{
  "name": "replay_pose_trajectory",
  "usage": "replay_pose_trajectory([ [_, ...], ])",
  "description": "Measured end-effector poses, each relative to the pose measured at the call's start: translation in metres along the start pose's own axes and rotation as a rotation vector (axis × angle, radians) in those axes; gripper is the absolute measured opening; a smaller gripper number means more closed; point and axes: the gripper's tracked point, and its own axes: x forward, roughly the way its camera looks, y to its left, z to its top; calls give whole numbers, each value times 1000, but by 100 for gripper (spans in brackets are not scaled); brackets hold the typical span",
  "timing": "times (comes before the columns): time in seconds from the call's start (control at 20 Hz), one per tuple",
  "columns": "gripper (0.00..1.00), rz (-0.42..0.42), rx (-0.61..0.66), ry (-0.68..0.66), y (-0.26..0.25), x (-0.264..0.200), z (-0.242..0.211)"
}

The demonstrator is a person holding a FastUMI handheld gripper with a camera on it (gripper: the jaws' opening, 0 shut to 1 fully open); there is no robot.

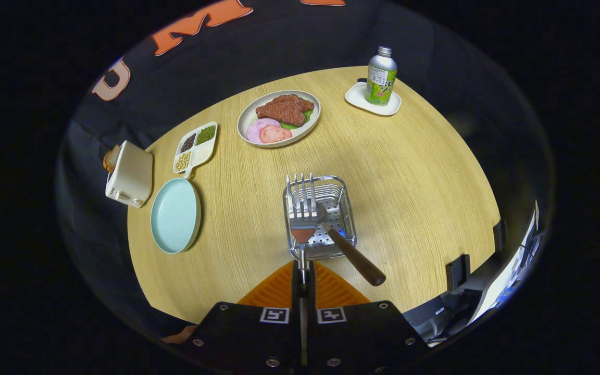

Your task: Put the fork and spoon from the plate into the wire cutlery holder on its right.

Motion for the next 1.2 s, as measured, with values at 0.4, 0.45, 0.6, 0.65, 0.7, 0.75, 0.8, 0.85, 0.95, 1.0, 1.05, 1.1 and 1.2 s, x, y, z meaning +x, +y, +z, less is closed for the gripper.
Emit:
replay_pose_trajectory([
  [0.4,10,69,-27,-58,3,-6,28],
  [0.45,13,81,-37,-88,6,-9,36],
  [0.6,26,120,-68,-233,16,-27,68],
  [0.65,36,128,-74,-294,18,-36,83],
  [0.7,40,133,-75,-362,21,-47,97],
  [0.75,51,138,-76,-436,24,-59,113],
  [0.8,61,143,-81,-508,28,-72,128],
  [0.85,73,150,-87,-577,32,-88,142],
  [0.95,83,171,-102,-725,43,-124,164],
  [1.0,85,183,-106,-802,45,-143,174],
  [1.05,87,188,-105,-867,47,-160,184],
  [1.1,88,198,-99,-931,50,-176,190],
  [1.2,91,215,-95,-1057,52,-209,203],
])
